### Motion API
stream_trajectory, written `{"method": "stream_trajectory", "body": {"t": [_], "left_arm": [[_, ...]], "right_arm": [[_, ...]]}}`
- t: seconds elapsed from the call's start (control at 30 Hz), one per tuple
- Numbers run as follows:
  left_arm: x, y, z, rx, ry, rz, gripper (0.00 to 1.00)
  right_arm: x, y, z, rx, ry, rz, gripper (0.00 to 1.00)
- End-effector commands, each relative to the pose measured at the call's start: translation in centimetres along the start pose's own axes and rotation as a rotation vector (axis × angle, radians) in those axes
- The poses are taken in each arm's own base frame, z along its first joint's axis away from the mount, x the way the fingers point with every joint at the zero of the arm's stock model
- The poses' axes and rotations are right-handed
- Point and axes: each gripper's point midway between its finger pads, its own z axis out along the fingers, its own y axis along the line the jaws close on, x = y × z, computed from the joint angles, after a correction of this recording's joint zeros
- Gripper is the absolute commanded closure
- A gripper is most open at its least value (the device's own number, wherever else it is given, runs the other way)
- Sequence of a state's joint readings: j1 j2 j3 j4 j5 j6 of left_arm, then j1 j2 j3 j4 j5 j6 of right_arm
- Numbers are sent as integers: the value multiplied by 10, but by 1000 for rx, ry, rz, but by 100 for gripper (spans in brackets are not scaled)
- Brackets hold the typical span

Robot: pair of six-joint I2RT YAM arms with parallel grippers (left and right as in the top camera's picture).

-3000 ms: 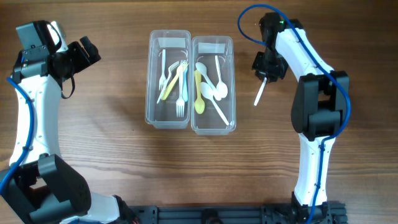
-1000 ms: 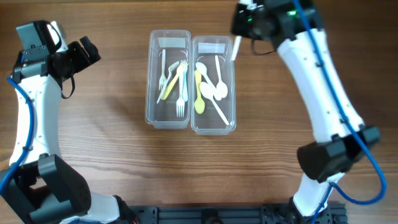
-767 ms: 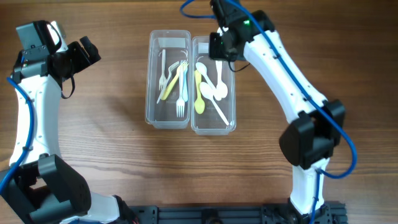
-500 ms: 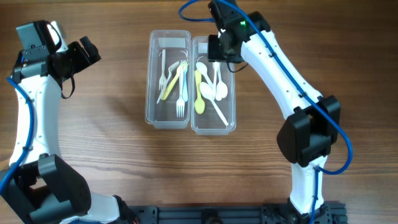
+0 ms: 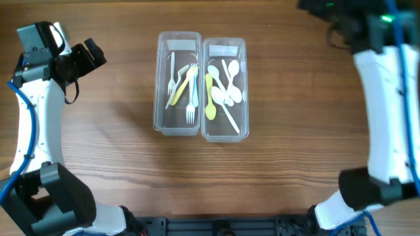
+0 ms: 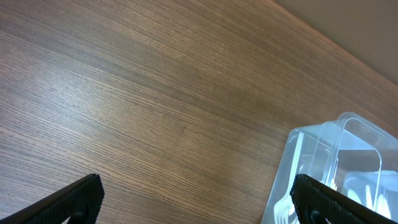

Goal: Pack container

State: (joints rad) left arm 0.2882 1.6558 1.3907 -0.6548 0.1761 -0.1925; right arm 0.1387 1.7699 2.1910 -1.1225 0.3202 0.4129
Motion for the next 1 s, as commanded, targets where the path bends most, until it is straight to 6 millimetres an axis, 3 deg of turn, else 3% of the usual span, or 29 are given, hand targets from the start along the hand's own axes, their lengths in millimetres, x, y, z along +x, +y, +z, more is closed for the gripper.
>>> {"method": "stream_trajectory", "body": {"t": [0.0,0.4,0.47,0.6,0.73,0.83,0.97], "left_arm": [[-12,-4,-14,10,-43,-1,0],[-12,-4,-14,10,-43,0,0],[-12,-4,-14,10,-43,-1,0],[-12,-4,-14,10,-43,0,0],[-12,-4,-14,10,-43,-1,0],[-12,-4,-14,10,-43,-1,0],[-12,-4,-14,11,-43,-1,0]], "right_arm": [[-11,-21,-8,60,-38,-9,0],[-5,-22,-5,69,-10,-21,0],[-13,-25,-18,66,-45,-51,0],[-39,-37,-83,10,-185,-50,0],[-44,-46,-119,-13,-279,-123,0],[-29,-61,-140,-31,-374,-127,0],[22,-79,-139,-135,-484,-86,0]]}}
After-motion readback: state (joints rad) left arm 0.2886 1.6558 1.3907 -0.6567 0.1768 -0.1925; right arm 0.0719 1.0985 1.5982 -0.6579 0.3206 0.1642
